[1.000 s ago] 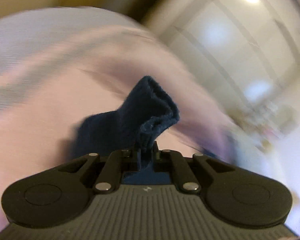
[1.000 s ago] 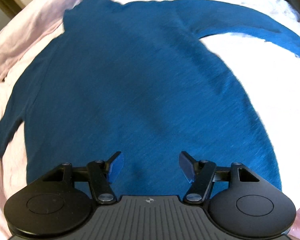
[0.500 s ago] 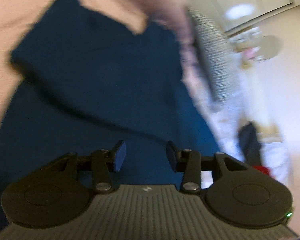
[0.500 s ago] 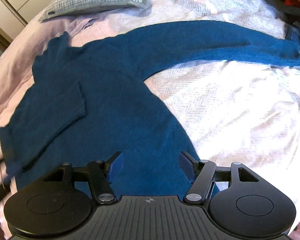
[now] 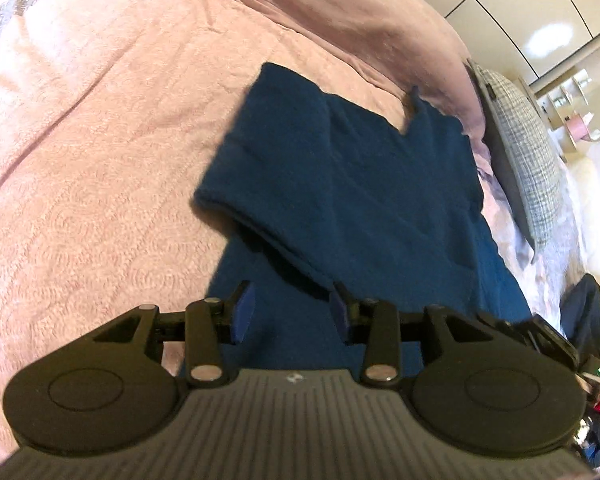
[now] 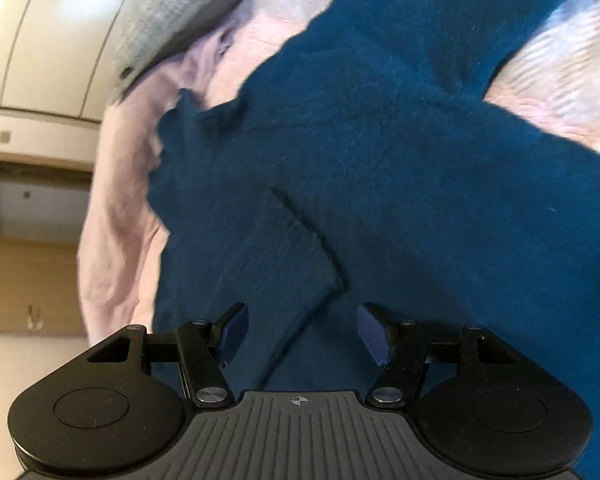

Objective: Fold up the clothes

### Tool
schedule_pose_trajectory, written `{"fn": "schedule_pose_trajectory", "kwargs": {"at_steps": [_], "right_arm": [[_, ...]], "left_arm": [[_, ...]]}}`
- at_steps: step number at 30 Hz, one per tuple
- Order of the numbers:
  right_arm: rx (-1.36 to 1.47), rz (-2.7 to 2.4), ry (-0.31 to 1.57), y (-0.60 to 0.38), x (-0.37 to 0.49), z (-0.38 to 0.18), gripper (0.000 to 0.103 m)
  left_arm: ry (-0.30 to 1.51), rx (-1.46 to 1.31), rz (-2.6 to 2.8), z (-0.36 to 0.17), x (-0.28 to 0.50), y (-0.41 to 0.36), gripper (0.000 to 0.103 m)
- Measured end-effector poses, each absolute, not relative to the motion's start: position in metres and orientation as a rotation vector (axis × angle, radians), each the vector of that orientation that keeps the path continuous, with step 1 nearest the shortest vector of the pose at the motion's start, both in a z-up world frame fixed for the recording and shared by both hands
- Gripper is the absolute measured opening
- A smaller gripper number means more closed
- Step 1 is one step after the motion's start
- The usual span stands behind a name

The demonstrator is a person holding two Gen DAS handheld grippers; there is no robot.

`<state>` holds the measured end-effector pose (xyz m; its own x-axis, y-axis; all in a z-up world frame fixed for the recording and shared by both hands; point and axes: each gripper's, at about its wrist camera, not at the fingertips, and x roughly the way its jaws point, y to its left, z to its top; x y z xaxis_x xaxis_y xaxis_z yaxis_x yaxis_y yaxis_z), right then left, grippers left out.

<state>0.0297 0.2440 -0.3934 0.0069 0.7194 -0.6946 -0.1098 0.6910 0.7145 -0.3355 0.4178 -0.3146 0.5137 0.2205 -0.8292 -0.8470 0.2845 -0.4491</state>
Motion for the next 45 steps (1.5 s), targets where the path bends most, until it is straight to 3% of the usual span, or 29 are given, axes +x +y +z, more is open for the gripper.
{"fn": "schedule_pose_trajectory", "kwargs": {"at_steps": [3, 4, 6, 12, 14, 19, 26, 27, 31, 35, 38, 45], "right_arm": [[0.477, 0.728, 1.395, 0.264, 0.035, -0.399, 0.033], [0.453, 0.739, 1.385, 0.27, 0.036, -0.401, 0.012], [0.405, 0.769, 1.35, 0.283, 0.038, -0.396, 0.008], [0.34, 0.997, 0.913, 0.275, 0.033, -0.309, 0.007], [0.316, 0.933, 0.865, 0.26, 0.042, -0.302, 0.007], [0.27, 0.706, 1.053, 0.237, 0.086, -0.35, 0.007], [0.286, 0.674, 1.084, 0.228, 0.093, -0.364, 0.008], [0.281, 0.66, 1.084, 0.226, 0.093, -0.363, 0.009], [0.227, 0.562, 1.073, 0.213, 0.094, -0.352, 0.03], [0.2, 0.578, 1.043, 0.201, 0.094, -0.345, 0.032], [0.162, 0.58, 1.163, 0.192, 0.103, -0.362, 0.032], [0.526, 0.368, 1.177, 0.058, 0.126, -0.37, 0.033]], "left_arm": [[0.732, -1.057, 0.811, -0.32, -0.336, 0.422, 0.035], [0.735, -1.058, 0.812, -0.321, -0.336, 0.423, 0.035], [0.744, -1.052, 0.81, -0.324, -0.332, 0.425, 0.035], [0.752, -1.038, 0.802, -0.33, -0.322, 0.431, 0.035], [0.752, -1.041, 0.796, -0.334, -0.316, 0.434, 0.035], [0.777, -1.008, 0.787, -0.344, -0.297, 0.439, 0.035], [0.811, -0.987, 0.78, -0.346, -0.287, 0.435, 0.035], [0.815, -0.984, 0.78, -0.346, -0.287, 0.434, 0.035], [0.814, -0.962, 0.781, -0.34, -0.284, 0.429, 0.035], [0.829, -0.946, 0.788, -0.34, -0.276, 0.425, 0.035], [0.83, -0.946, 0.777, -0.335, -0.267, 0.419, 0.035], [0.829, -0.93, 0.735, -0.32, -0.251, 0.401, 0.035]]}}
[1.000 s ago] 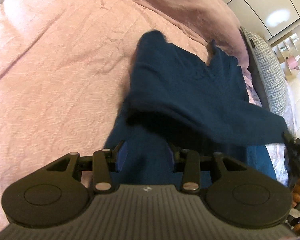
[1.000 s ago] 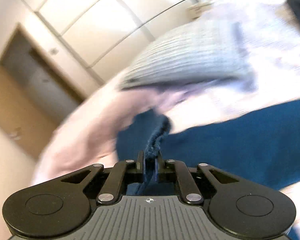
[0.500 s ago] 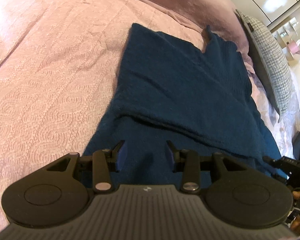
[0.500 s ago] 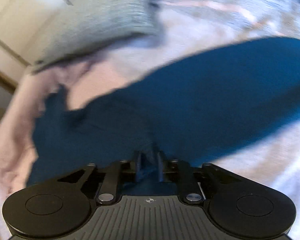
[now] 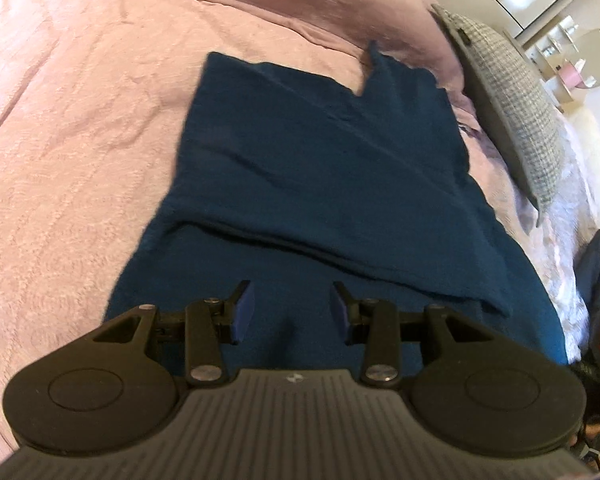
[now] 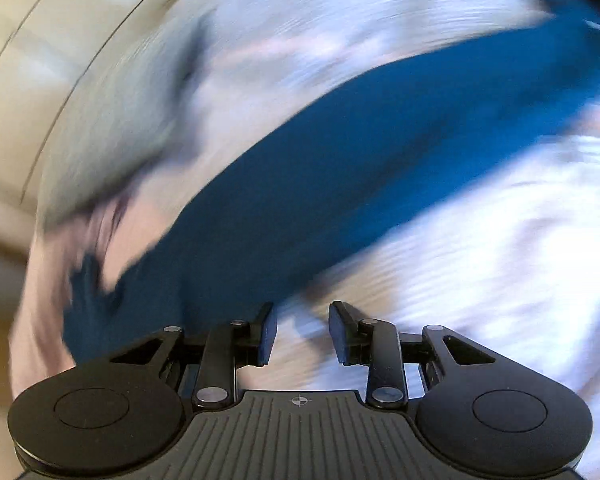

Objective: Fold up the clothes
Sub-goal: 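Fold the sweater side over the body with the right gripper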

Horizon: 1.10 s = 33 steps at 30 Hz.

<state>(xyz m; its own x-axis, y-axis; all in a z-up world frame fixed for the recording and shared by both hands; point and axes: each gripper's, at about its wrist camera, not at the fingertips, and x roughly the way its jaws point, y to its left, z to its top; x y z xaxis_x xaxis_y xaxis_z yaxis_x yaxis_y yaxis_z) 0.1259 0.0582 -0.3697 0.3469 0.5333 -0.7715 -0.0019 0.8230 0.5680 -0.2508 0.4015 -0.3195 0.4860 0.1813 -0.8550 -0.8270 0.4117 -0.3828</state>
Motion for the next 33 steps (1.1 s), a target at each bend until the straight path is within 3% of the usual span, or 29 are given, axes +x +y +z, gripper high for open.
{"fn": "schedule_pose_trajectory", "kwargs": {"at_steps": [9, 18, 19, 20, 21, 27, 33], "right_arm": [[1.067, 0.008, 0.986, -0.105, 0.157, -0.384, 0.037], [1.235, -0.064, 1.003, -0.123, 0.18, -0.425, 0.037], [1.216, -0.07, 1.002, -0.12, 0.184, -0.423, 0.036], [1.131, -0.066, 1.007, -0.112, 0.19, -0.415, 0.018], [1.033, -0.058, 1.01, -0.103, 0.197, -0.405, 0.011], [0.411, 0.314, 0.793, 0.025, 0.184, -0.291, 0.01], [0.096, 0.964, 0.583, 0.19, 0.042, -0.221, 0.01]], "left_arm": [[0.838, -0.884, 0.723, -0.314, -0.232, 0.39, 0.035], [0.815, -0.925, 0.747, -0.314, -0.239, 0.393, 0.035], [0.812, -0.924, 0.752, -0.314, -0.241, 0.393, 0.035], [0.809, -0.923, 0.757, -0.313, -0.243, 0.393, 0.035], [0.805, -0.927, 0.764, -0.313, -0.247, 0.394, 0.035], [0.772, -0.968, 0.807, -0.312, -0.272, 0.397, 0.035], [0.729, -1.021, 0.839, -0.31, -0.296, 0.404, 0.035]]}}
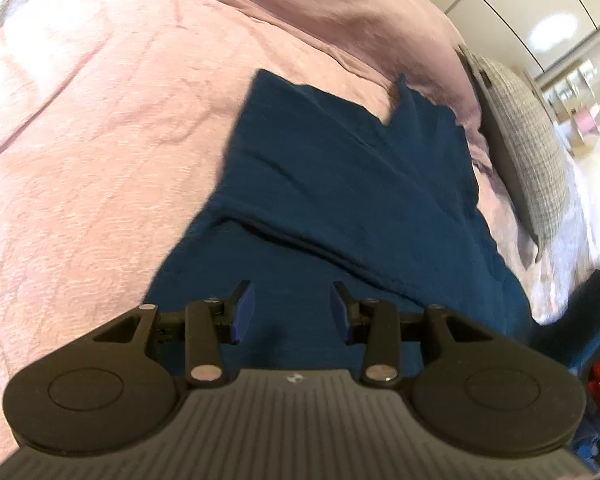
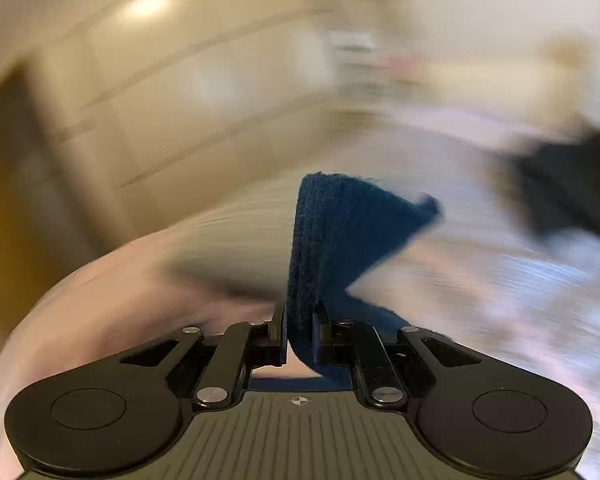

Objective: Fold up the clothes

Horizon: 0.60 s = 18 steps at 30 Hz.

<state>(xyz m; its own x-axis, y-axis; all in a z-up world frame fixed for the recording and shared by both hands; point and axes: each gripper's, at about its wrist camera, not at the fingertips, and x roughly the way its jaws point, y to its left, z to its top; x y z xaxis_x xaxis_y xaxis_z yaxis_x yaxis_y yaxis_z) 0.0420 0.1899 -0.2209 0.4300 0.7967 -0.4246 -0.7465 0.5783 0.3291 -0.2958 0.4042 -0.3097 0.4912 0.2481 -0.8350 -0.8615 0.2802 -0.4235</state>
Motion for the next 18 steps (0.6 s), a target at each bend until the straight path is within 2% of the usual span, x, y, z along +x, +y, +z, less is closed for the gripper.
{"fn": "schedule_pose_trajectory", "kwargs": {"at_steps": [1, 2, 3, 4, 6, 9, 18], "right_arm": [[0.016, 1.082, 0.587, 0.213, 0.015, -0.225, 0.013], [-0.087, 1.182, 0.604, 0.237, -0.012, -0.232, 0.026], [-0.218, 1.231, 0.64, 0.256, -0.037, -0.245, 0.039], [-0.32, 1.247, 0.66, 0.264, -0.057, -0.26, 0.062], [-0.506, 1.267, 0.699, 0.274, -0.093, -0.288, 0.064], [-0.611, 1.24, 0.772, 0.257, -0.104, -0.32, 0.064], [-0.301, 0.784, 1.195, 0.175, 0.01, -0.35, 0.064]], "left_arm": [[0.721, -1.031, 0.843, -0.31, -0.299, 0.406, 0.035], [0.712, -1.04, 0.848, -0.309, -0.302, 0.407, 0.035], [0.704, -1.049, 0.852, -0.309, -0.306, 0.409, 0.035], [0.698, -1.057, 0.854, -0.31, -0.308, 0.41, 0.037], [0.694, -1.07, 0.851, -0.313, -0.31, 0.411, 0.038], [0.705, -1.086, 0.834, -0.323, -0.307, 0.412, 0.039], [0.656, -1.221, 0.782, -0.365, -0.268, 0.429, 0.044]]}}
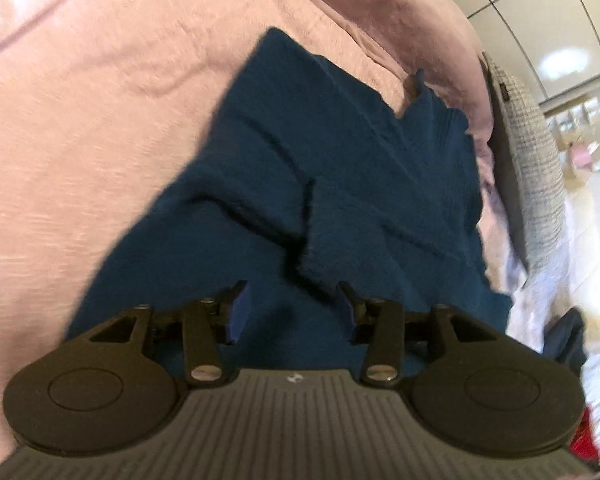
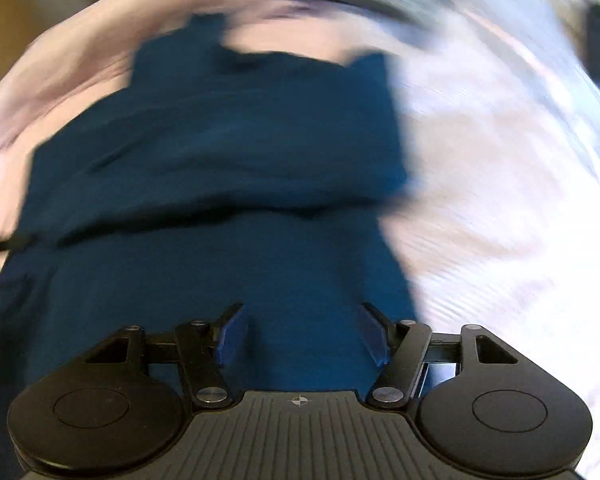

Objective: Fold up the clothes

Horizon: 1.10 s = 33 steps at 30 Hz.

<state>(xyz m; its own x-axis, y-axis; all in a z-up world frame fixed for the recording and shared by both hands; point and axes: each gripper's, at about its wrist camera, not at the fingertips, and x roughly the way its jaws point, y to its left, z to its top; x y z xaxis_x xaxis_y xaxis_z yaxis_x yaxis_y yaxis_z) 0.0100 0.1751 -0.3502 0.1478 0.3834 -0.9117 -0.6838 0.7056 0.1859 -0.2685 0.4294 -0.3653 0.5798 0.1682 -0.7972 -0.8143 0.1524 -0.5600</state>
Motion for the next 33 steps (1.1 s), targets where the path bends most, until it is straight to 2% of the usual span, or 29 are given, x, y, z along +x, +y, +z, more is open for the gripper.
{"fn": "schedule_pose_trajectory", "kwargs": {"at_steps": [3, 4, 5, 6, 7, 12, 15, 17, 22, 28, 31, 33], "right_arm": [[-0.129, 0.699, 1.249, 0.153, 0.038, -0.35, 0.064], [-0.096, 0.672, 1.256, 0.15, 0.045, -0.348, 0.064], [-0.073, 0.648, 1.26, 0.149, 0.05, -0.347, 0.064], [-0.069, 0.63, 1.262, 0.149, 0.053, -0.347, 0.064], [-0.066, 0.617, 1.263, 0.148, 0.055, -0.347, 0.064], [-0.077, 0.626, 1.224, 0.151, 0.053, -0.349, 0.064], [-0.111, 0.655, 1.183, 0.163, 0.05, -0.348, 0.064], [-0.131, 0.68, 1.144, 0.168, 0.044, -0.344, 0.064], [-0.228, 0.744, 1.043, 0.199, 0.043, -0.352, 0.064], [-0.437, 0.814, 0.861, 0.231, 0.036, -0.359, 0.064], [-0.448, 0.813, 0.894, 0.237, 0.045, -0.363, 0.064], [-0.433, 0.813, 0.924, 0.239, 0.051, -0.363, 0.064]], "left_arm": [[0.612, -1.276, 0.777, -0.377, -0.258, 0.435, 0.048], [0.594, -1.305, 0.768, -0.382, -0.256, 0.437, 0.04], [0.568, -1.334, 0.739, -0.384, -0.255, 0.437, 0.011], [0.559, -1.338, 0.71, -0.382, -0.253, 0.436, 0.003], [0.561, -1.291, 0.696, -0.373, -0.25, 0.434, 0.002], [0.518, -0.845, 0.66, -0.3, -0.241, 0.422, 0.002], [0.467, -0.634, 0.746, -0.273, -0.247, 0.436, 0.002], [0.491, -0.618, 0.785, -0.276, -0.254, 0.454, 0.002], [0.653, -0.751, 0.789, -0.329, -0.26, 0.477, 0.002], [0.67, -0.746, 0.82, -0.347, -0.262, 0.47, 0.004], [0.785, -0.738, 0.861, -0.358, -0.264, 0.477, 0.006], [0.793, -0.709, 0.87, -0.35, -0.266, 0.476, 0.006]]}}
